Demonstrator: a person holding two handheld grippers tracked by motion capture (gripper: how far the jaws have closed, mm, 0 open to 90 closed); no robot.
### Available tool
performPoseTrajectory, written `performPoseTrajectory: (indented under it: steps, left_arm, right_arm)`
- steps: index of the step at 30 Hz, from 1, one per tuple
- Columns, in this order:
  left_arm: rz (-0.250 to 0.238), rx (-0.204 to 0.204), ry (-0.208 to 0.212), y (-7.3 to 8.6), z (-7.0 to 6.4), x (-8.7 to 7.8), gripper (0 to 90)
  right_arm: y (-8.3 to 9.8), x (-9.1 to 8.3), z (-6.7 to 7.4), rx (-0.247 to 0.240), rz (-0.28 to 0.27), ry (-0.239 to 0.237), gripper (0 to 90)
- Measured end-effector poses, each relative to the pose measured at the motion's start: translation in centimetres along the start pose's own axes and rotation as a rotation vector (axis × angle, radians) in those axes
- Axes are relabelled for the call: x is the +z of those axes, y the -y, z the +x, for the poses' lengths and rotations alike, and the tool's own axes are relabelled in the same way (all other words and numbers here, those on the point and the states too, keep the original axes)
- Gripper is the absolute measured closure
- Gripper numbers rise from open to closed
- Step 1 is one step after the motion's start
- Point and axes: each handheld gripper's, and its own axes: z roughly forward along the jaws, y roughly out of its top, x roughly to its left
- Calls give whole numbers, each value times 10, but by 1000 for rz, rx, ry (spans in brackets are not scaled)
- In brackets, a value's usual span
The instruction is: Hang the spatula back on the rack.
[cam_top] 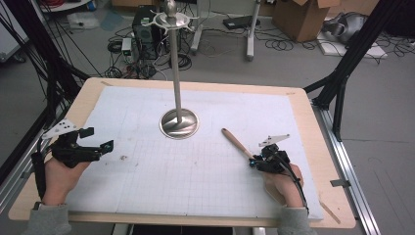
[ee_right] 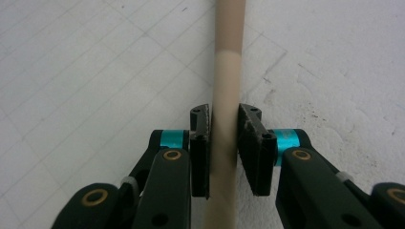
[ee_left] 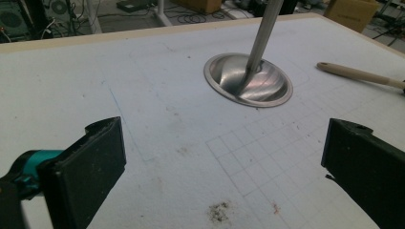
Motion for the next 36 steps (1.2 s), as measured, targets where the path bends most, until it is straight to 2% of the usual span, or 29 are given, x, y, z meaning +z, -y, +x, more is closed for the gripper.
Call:
performPoseTrajectory:
  steps: [4,7,15,36]
  left_arm:
    - [4,4,1,0,-1,0,17]
    - [-1,-1,0,0,0,0,17]
    - [-3,-3,2,0,0,-1,17]
    - [-5,-6,-2,0,1,-2,17]
  right_arm:
    - [0,0,0,3,-2,1,779]
    - [-1,0,2,-20,0,7,781]
    - [0,-1,1,-12,-5,6,782]
    - [-1,-22,0,-10,-123,-7,784]
